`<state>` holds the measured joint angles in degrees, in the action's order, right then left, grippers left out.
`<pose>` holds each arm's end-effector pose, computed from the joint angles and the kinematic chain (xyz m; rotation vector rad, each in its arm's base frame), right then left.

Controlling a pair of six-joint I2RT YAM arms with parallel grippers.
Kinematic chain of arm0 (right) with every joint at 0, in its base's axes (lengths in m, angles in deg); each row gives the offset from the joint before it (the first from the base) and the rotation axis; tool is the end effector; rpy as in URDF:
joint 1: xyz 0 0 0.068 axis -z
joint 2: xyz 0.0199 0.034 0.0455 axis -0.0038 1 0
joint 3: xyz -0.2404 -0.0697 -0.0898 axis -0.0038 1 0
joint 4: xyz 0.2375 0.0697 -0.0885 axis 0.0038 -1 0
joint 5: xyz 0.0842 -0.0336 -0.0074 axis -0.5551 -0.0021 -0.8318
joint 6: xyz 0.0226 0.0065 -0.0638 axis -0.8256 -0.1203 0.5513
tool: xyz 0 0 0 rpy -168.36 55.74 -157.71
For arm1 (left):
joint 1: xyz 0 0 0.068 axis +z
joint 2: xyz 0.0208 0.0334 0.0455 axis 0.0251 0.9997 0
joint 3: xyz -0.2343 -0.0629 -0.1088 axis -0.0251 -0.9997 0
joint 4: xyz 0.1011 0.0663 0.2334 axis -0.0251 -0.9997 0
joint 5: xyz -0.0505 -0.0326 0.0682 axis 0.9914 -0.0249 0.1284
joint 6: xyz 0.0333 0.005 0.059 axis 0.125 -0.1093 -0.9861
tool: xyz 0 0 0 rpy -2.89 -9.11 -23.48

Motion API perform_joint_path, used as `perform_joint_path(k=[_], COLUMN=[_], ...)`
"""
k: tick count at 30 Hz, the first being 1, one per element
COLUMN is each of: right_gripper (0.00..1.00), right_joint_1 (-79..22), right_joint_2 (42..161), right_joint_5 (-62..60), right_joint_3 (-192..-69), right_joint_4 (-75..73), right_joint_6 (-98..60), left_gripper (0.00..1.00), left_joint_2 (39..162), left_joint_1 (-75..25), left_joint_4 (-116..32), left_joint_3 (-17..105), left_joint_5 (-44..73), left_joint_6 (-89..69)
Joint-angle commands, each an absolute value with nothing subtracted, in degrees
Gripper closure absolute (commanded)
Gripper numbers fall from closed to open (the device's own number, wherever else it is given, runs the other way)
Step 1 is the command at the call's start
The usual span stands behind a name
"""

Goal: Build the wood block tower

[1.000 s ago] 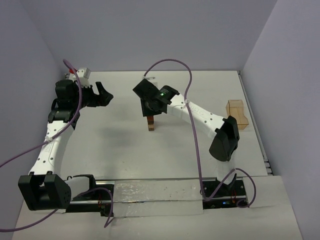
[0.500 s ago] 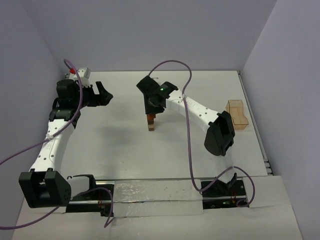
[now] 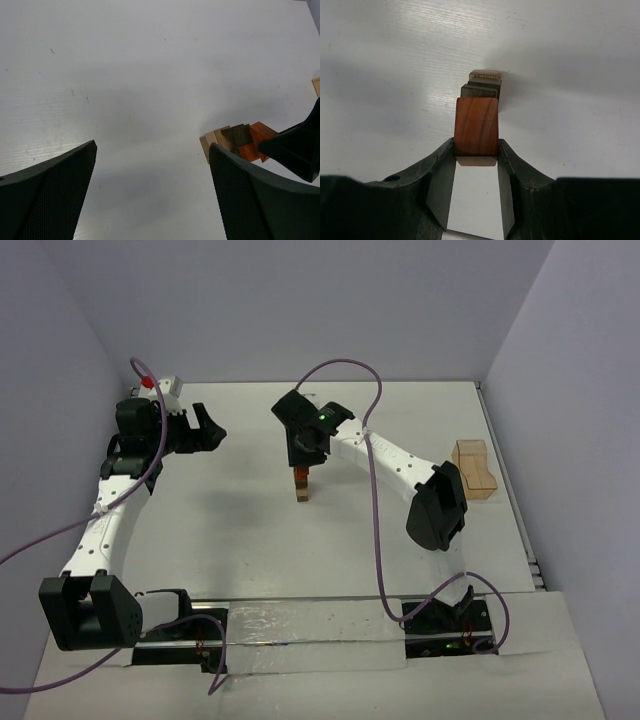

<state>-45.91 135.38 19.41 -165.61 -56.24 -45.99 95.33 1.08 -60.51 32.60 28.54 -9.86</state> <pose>0.3152 0.3107 0.2797 -0.2031 2.5821 0.2287 0.2981 -0.0225 0.3196 0.0445 2.0252 -0.5324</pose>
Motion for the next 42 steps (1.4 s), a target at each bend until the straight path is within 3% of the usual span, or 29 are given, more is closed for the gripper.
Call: perform_joint_path(k=[1, 17, 26, 29, 37, 42], right_gripper=[0.98, 0.93, 0.82, 0.74, 0.72, 0.64], right_joint_1=[-45.8, -45.8, -45.8, -45.8, -45.8, -45.8], right_joint_2=[136.0, 137.3, 137.7, 137.7, 138.1, 138.2], right_joint_5=[20.7, 20.8, 20.7, 20.8, 20.7, 20.7], right_joint_3=[-167.8, -168.0, -168.0, -167.9, -168.2, -168.3], right_joint_4=[-56.7, -56.8, -56.7, -56.6, -56.6, -56.5], right_joint_6=[-47.3, -47.4, -47.2, -47.3, -47.5, -47.5], left_gripper=[0.01, 0.01, 0.01, 0.01, 0.01, 0.01], left_joint_2=[96.3, 96.7, 97.0, 96.7, 96.7, 96.8], left_joint_1=[1.3, 1.3, 1.3, 1.3, 1.3, 1.3], left_joint_4=[-58.4, -58.8, -58.9, -58.9, -58.9, -59.0], left_joint_3=[34.7, 34.8, 35.0, 34.9, 34.9, 34.8], left_joint_5=[27.9, 27.4, 27.1, 26.8, 26.6, 26.9], left_joint_6=[-8.9, -9.4, -9.6, -9.7, -9.7, -9.7])
